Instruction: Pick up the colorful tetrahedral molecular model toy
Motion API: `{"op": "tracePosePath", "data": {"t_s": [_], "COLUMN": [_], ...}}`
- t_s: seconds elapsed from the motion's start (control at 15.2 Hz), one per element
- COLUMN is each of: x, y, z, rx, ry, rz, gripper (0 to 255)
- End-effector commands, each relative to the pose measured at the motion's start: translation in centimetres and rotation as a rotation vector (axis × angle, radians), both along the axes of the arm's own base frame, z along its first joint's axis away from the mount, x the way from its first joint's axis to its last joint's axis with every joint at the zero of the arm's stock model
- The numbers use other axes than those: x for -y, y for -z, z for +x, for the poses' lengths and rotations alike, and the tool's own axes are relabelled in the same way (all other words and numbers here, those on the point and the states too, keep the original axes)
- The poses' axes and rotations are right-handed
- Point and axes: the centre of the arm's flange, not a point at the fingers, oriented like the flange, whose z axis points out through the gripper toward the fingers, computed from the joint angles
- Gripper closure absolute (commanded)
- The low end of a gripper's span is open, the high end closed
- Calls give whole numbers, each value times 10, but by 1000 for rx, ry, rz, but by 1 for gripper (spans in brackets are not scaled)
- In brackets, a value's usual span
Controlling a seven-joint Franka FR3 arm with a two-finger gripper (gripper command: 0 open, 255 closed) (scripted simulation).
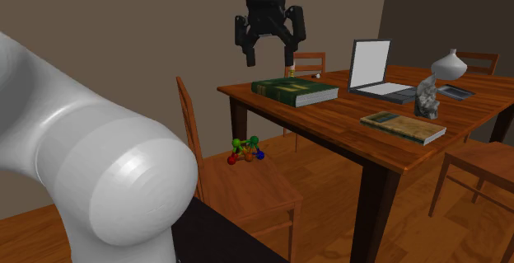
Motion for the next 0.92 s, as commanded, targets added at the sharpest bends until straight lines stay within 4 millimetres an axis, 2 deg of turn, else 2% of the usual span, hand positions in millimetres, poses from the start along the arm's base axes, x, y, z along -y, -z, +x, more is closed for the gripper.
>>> {"op": "tracePosePath", "data": {"t_s": [0.0,0.86], "x": [0,-75], "y": [0,120], "z": [0,78], "rx": [0,50], "ry": [0,37], "rz": [0,79], "gripper": [0,0]}}
